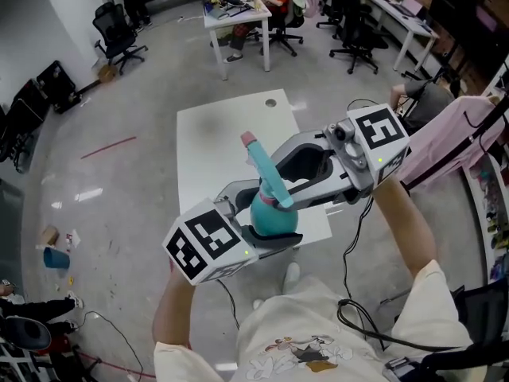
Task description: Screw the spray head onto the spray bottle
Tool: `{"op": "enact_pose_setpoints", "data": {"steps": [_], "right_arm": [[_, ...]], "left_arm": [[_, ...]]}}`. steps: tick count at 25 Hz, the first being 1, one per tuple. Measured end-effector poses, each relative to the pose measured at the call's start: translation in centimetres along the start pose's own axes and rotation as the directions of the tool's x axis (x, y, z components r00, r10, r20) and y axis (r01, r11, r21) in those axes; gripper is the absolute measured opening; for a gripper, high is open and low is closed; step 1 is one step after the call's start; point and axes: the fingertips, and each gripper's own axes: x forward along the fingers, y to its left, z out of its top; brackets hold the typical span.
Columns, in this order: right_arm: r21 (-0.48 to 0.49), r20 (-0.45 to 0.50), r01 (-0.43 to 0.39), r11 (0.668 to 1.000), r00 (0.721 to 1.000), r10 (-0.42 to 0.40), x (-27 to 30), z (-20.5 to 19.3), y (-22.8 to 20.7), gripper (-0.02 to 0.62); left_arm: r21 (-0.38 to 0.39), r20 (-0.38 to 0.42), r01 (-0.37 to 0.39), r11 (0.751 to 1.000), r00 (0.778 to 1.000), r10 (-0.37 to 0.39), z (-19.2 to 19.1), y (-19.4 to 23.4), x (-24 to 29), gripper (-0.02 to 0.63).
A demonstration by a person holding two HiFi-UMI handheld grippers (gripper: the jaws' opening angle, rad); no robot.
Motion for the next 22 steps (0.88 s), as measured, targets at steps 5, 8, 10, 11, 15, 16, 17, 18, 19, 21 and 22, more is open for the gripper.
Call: {"op": "enact_pose_setpoints", "data": {"steps": [5,8,10,11,15,16,17,18,19,21,22], "right_arm": [[-0.013,-0.026,0.152,0.988,0.988,-0.152,0.2,-0.9,-3.0,0.130],[-0.058,-0.047,0.256,0.965,0.965,-0.259,0.2,-2.5,-4.2,0.130],[-0.102,-0.036,0.323,0.941,0.944,-0.328,-0.1,-3.4,-5.2,0.132],[-0.121,-0.028,0.349,0.929,0.935,-0.355,-0.4,-3.7,-5.9,0.132],[-0.122,-0.053,0.347,0.930,0.933,-0.355,-1.7,-4.8,-8.1,0.175],[-0.112,-0.066,0.330,0.937,0.939,-0.339,-2.0,-5.0,-8.4,0.200],[-0.103,-0.078,0.317,0.943,0.942,-0.325,-2.4,-5.2,-8.7,0.215],[-0.096,-0.085,0.307,0.947,0.945,-0.315,-2.7,-5.3,-8.9,0.221],[-0.089,-0.087,0.298,0.950,0.948,-0.305,-3.0,-5.4,-9.1,0.224],[-0.069,-0.079,0.270,0.960,0.958,-0.275,-3.4,-5.4,-9.2,0.225],[-0.056,-0.070,0.248,0.967,0.965,-0.252,-3.6,-5.4,-9.0,0.225]], "left_arm": [[-0.026,-0.023,-0.172,0.985,0.985,0.171,-1.0,3.9,0.4,0.408],[-0.033,-0.019,-0.245,0.969,0.969,0.245,-2.6,5.6,0.9,0.408],[-0.039,0.010,-0.277,0.960,0.961,0.278,-3.2,6.9,1.2,0.408],[-0.039,0.028,-0.289,0.957,0.957,0.290,-3.4,7.7,1.3,0.408],[0.003,0.042,-0.332,0.943,0.943,0.332,-3.6,10.3,2.3,0.408],[0.021,0.040,-0.345,0.939,0.938,0.344,-3.5,10.8,2.6,0.408],[0.037,0.040,-0.356,0.934,0.934,0.354,-3.4,11.3,2.9,0.408],[0.051,0.043,-0.365,0.929,0.931,0.363,-3.4,11.7,3.1,0.408],[0.065,0.046,-0.374,0.925,0.927,0.372,-3.5,12.0,3.2,0.408],[0.101,0.037,-0.397,0.912,0.918,0.395,-3.9,12.5,3.3,0.408],[0.121,0.028,-0.408,0.905,0.913,0.408,-4.3,12.8,3.4,0.408]]}}
